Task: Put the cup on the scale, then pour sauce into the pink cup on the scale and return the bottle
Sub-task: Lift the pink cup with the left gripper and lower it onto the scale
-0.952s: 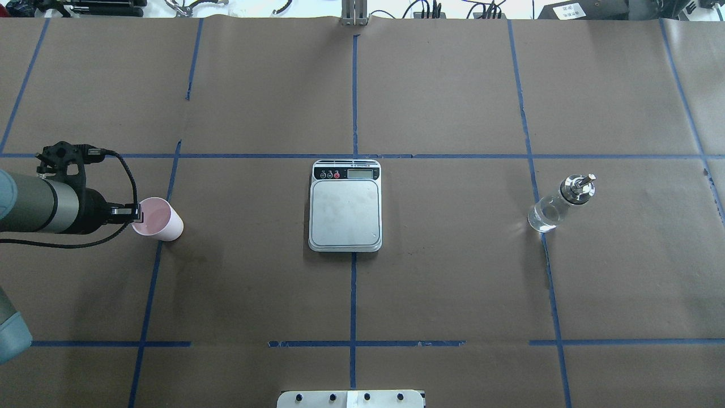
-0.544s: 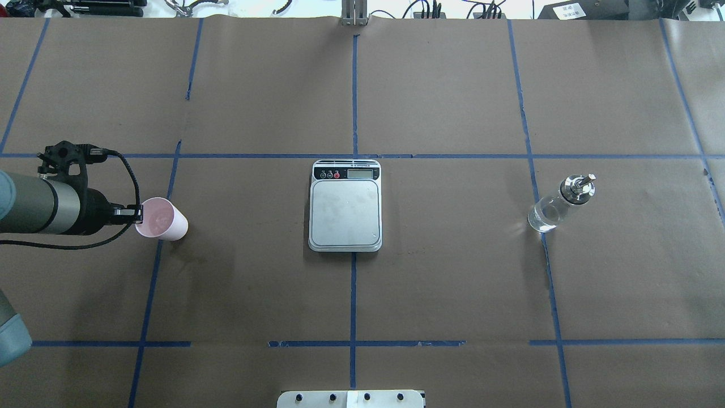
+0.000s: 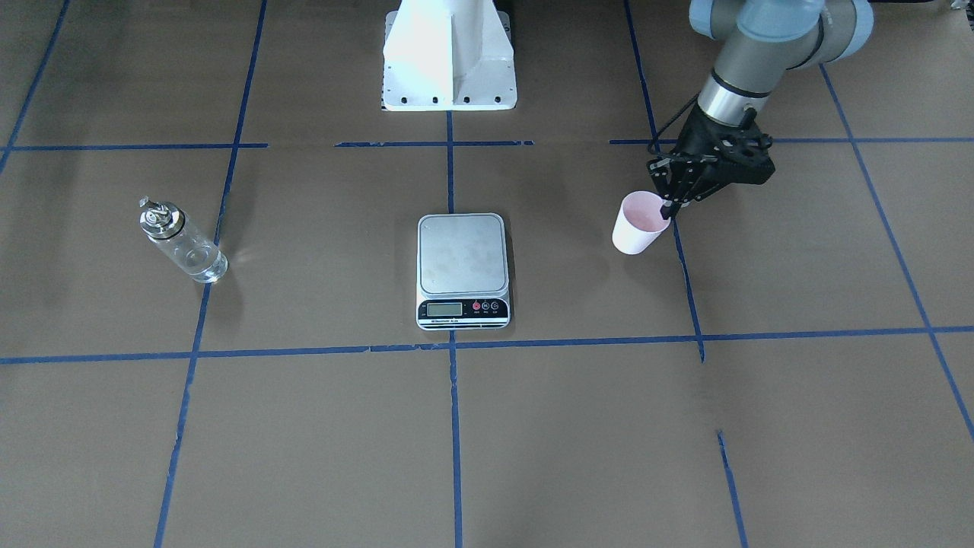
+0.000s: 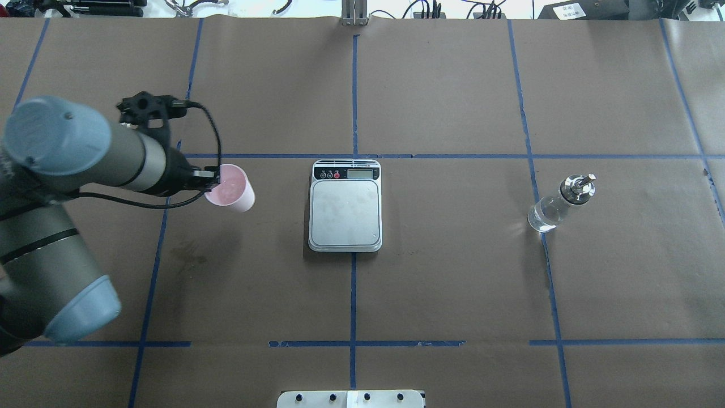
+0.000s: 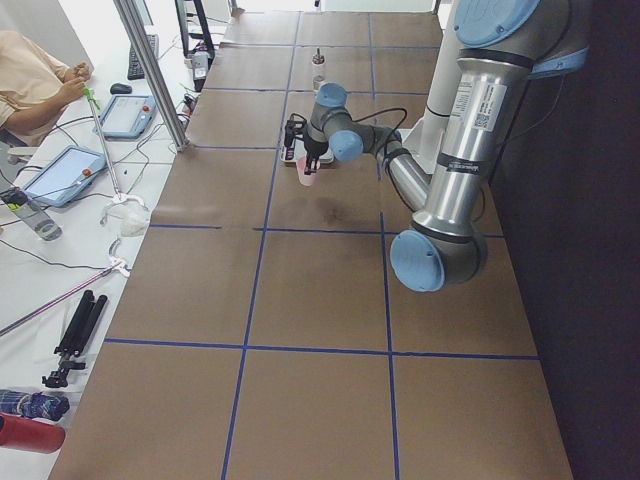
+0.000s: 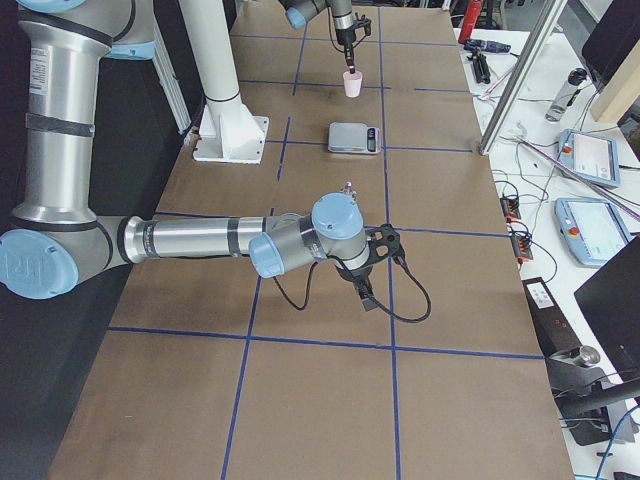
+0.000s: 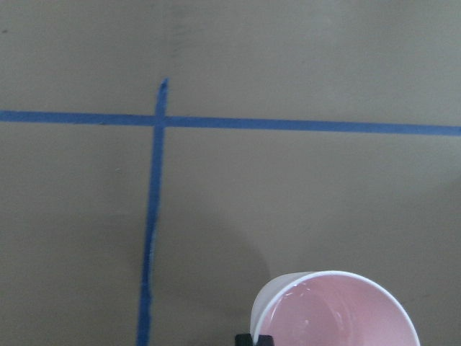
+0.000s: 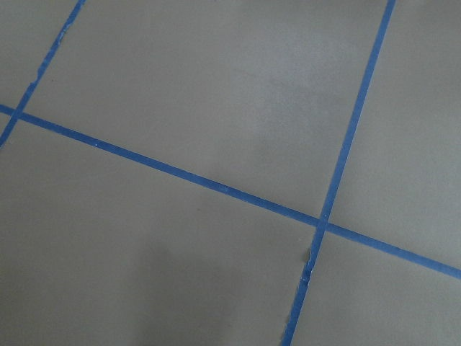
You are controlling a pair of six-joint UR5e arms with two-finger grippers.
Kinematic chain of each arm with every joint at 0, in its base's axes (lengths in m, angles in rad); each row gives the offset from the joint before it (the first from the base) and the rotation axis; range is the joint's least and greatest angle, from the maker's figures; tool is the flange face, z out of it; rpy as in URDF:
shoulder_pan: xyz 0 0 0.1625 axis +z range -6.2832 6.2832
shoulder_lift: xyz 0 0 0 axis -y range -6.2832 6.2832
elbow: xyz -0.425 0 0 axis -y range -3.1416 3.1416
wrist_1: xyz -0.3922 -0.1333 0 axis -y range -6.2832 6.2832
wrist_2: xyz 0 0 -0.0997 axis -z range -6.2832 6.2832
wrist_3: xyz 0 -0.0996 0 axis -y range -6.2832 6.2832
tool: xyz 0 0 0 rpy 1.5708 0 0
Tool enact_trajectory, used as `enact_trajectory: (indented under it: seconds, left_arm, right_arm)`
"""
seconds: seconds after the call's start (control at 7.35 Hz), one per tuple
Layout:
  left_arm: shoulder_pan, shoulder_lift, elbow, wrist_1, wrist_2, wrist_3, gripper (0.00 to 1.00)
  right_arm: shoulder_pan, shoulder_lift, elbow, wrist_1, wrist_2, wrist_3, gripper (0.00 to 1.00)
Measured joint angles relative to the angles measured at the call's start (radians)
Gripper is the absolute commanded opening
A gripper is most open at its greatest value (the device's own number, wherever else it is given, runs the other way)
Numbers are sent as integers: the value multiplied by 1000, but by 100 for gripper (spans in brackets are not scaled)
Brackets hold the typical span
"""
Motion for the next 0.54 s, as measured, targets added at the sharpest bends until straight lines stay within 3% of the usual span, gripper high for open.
enact_trajectory:
  seconds: [0.27, 0.54]
  left_arm:
    - [48, -244, 121, 100, 4, -88, 0]
    - [87, -370, 246, 104, 25, -119, 0]
  right_arm:
    - [0, -5, 3, 0, 0, 0, 100]
    - [0, -8, 5, 0, 0, 0, 100]
